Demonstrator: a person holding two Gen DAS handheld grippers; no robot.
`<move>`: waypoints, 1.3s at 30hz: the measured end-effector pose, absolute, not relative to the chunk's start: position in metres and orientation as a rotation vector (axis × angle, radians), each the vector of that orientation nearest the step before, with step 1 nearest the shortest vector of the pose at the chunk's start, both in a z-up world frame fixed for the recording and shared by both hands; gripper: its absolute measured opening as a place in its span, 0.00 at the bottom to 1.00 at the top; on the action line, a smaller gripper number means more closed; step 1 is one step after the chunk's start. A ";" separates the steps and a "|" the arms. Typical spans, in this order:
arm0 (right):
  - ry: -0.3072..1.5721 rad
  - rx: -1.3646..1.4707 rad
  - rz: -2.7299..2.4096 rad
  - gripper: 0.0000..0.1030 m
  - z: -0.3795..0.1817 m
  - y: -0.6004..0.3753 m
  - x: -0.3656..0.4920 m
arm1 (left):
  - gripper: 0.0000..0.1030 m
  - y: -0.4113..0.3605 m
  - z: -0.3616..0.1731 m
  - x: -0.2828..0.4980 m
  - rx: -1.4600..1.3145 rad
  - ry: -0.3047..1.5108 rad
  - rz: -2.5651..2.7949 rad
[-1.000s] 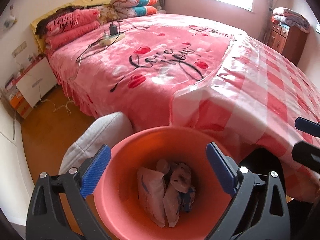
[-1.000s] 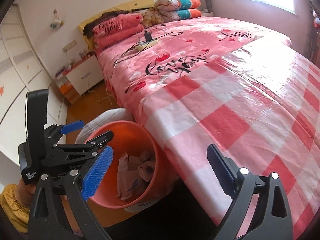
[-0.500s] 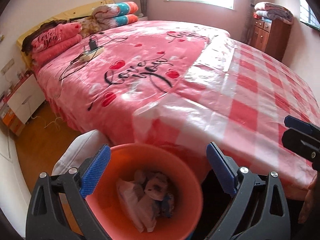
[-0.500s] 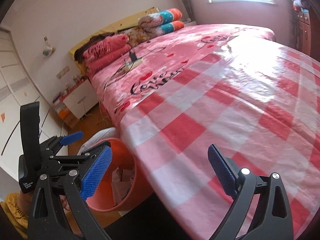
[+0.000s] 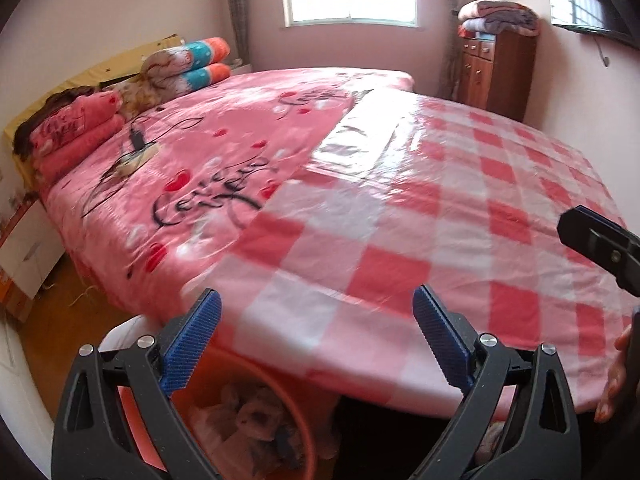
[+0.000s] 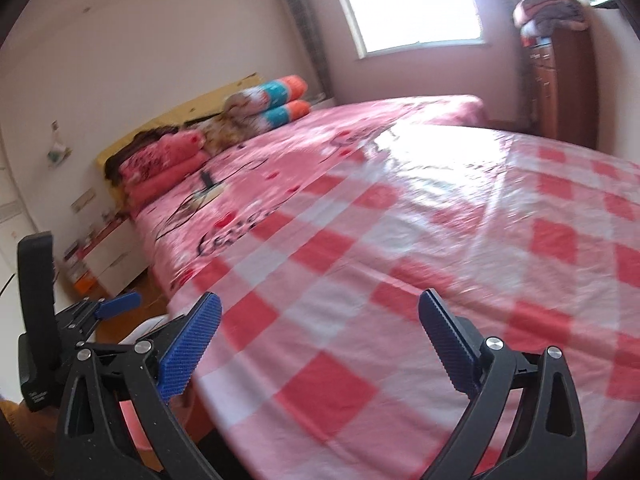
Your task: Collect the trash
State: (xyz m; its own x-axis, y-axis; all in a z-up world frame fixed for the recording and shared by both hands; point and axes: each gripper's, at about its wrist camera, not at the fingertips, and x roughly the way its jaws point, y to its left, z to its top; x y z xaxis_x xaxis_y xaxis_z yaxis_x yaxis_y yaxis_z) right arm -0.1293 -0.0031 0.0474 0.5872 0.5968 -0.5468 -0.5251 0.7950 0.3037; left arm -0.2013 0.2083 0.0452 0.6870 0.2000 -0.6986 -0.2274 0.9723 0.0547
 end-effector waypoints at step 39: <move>0.527 0.132 0.163 0.95 0.057 -0.158 -0.084 | 0.96 0.052 0.080 -0.092 0.036 0.627 0.001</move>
State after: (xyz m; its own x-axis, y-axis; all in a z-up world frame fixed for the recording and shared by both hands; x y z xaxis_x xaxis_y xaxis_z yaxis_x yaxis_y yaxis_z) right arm -0.0841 -0.1582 0.0570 0.8522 0.1878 -0.4884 -0.1203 0.9787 0.1664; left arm -0.0918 0.0523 0.0802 0.8101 0.0122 -0.5862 0.0098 0.9994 0.0344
